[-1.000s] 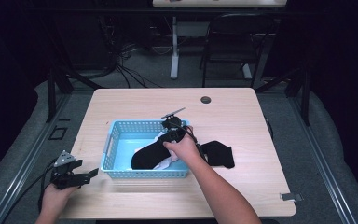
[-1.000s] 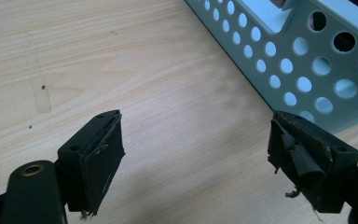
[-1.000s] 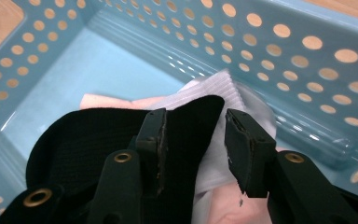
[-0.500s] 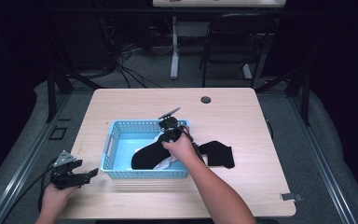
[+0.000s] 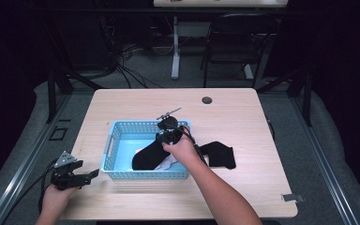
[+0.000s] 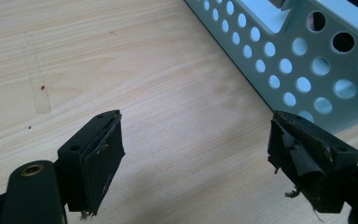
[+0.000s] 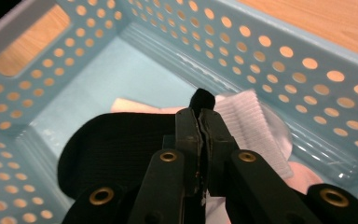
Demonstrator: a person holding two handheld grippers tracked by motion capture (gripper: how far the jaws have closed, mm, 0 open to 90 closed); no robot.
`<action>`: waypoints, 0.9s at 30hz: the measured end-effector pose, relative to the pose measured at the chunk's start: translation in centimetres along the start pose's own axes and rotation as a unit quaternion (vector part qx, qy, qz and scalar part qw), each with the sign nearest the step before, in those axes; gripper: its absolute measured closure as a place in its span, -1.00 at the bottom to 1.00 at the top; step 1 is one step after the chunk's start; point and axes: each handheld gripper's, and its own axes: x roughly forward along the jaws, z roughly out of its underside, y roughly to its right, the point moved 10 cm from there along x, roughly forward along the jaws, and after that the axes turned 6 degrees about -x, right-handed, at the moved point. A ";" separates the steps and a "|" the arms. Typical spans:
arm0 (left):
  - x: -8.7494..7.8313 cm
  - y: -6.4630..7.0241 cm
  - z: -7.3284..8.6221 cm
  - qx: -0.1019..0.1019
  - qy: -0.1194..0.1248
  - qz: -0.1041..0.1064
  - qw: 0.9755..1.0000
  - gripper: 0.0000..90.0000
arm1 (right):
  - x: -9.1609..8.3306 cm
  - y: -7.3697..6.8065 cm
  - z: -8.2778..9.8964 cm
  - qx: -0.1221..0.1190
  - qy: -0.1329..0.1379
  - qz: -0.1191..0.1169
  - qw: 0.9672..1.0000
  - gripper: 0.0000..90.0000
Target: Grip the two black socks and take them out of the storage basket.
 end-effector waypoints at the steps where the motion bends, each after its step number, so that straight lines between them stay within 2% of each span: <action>1: 0.0 0.0 0.0 0.000 0.000 0.000 1.000 -0.60 | -0.5 -0.3 -0.1 -0.006 0.003 -0.005 1.000 0.93; 6: 0.1 0.0 0.0 0.001 -0.001 -0.001 1.000 -0.60 | -1.7 -1.2 -0.9 -0.012 0.017 -0.014 1.000 0.94; 11: 0.0 0.0 0.0 -0.003 0.002 -0.001 1.000 -0.60 | -3.5 -2.7 -2.3 -0.027 0.041 -0.023 0.999 0.94; 12: 0.0 0.0 0.0 -0.003 0.003 -0.001 1.000 -0.60 | -3.9 -2.9 -2.5 -0.037 0.042 -0.024 0.998 0.94; 16: 0.1 0.1 0.0 0.002 -0.001 -0.001 1.000 -0.60 | -5.3 -3.7 -3.5 -0.050 0.059 -0.025 0.997 0.94; 21: 0.0 -0.1 0.0 -0.004 0.002 -0.002 1.000 -0.60 | -7.3 -4.0 -4.7 -0.062 0.076 -0.026 0.995 0.94; 23: 0.0 0.0 0.0 -0.002 0.001 -0.001 1.000 -0.60 | -8.4 -4.2 -5.3 -0.067 0.087 -0.025 0.994 0.94; 27: 0.0 0.0 0.1 0.001 -0.002 0.000 1.000 -0.60 | -9.4 -4.2 -5.7 -0.072 0.095 -0.023 0.993 0.94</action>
